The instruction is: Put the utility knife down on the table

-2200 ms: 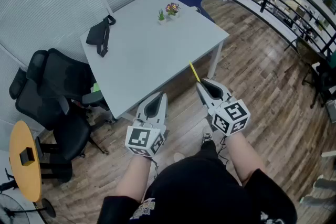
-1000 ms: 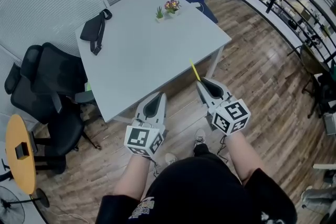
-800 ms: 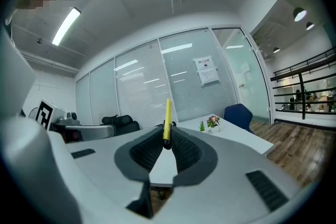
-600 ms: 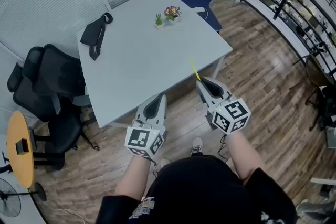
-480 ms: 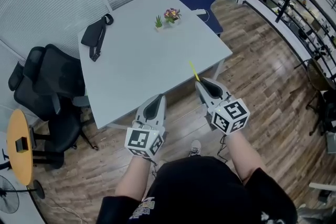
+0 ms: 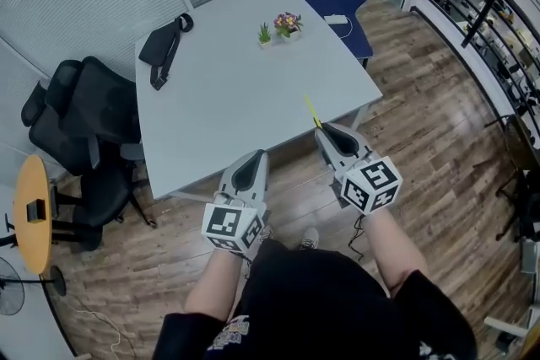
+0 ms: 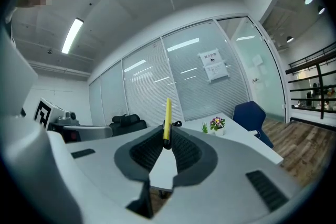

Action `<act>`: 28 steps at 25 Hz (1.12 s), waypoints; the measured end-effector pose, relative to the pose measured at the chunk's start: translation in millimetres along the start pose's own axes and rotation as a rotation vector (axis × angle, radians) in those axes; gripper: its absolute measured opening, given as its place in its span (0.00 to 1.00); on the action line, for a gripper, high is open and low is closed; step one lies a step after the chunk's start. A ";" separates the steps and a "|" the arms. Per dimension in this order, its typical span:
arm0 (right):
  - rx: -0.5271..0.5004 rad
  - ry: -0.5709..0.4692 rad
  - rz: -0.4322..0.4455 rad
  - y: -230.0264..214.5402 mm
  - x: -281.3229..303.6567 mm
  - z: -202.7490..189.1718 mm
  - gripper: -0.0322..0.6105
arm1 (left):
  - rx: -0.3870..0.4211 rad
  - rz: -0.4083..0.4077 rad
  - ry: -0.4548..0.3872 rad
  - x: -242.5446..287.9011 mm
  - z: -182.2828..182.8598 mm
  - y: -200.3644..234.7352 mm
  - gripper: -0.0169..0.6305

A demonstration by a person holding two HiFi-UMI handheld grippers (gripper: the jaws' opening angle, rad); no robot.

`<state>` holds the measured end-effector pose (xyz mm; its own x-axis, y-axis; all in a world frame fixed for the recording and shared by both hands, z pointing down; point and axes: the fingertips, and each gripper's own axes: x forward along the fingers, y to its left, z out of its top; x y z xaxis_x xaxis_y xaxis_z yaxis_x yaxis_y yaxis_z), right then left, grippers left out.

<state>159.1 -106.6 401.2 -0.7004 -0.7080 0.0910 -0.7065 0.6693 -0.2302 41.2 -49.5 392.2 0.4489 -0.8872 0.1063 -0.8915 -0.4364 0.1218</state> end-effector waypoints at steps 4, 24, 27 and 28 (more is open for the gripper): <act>0.008 0.016 0.017 -5.4 12.7 -5.0 0.13 | -0.006 0.017 0.013 8.2 -3.8 7.5 0.04; 0.025 0.097 0.012 -18.2 127.0 -22.6 0.13 | -0.048 -0.006 0.060 63.0 -15.1 106.7 0.03; 0.029 0.107 0.004 -17.9 149.2 -24.9 0.13 | -0.056 -0.015 0.063 70.4 -13.7 127.7 0.04; 0.030 0.110 -0.001 -17.9 156.7 -26.0 0.13 | -0.059 -0.018 0.065 72.7 -13.9 135.1 0.03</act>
<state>59.3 -223.6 444.7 -0.7079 -0.6783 0.1968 -0.7049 0.6606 -0.2584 -45.8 -170.9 430.1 0.4700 -0.8667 0.1672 -0.8787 -0.4414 0.1818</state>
